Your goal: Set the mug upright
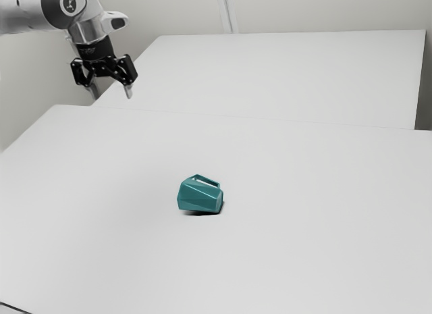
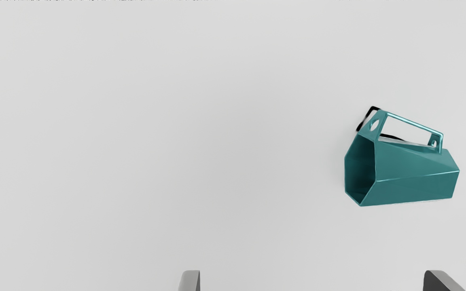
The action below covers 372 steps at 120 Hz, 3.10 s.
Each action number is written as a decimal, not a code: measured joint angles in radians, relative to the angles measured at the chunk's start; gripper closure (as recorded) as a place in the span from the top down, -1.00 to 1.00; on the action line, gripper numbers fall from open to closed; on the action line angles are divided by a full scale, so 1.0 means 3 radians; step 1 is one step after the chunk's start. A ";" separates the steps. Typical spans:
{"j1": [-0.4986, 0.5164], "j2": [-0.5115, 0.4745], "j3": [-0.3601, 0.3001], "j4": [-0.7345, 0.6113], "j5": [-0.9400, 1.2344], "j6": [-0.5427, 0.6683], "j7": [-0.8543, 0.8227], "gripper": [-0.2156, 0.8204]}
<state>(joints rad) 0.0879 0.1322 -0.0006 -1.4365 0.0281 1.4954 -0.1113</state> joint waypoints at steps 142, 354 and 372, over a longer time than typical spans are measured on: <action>0.0009 -0.0208 0.0490 -0.3056 -0.4503 0.2424 0.3697 0.58; -0.0395 0.0116 0.0464 -0.3003 -0.4903 0.2168 0.3882 -0.53; -0.0395 0.0119 0.0464 -0.3004 -0.4897 0.2193 0.3856 -0.57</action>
<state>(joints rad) -0.0306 0.1679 0.1386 -2.3378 -1.4409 2.1533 1.0455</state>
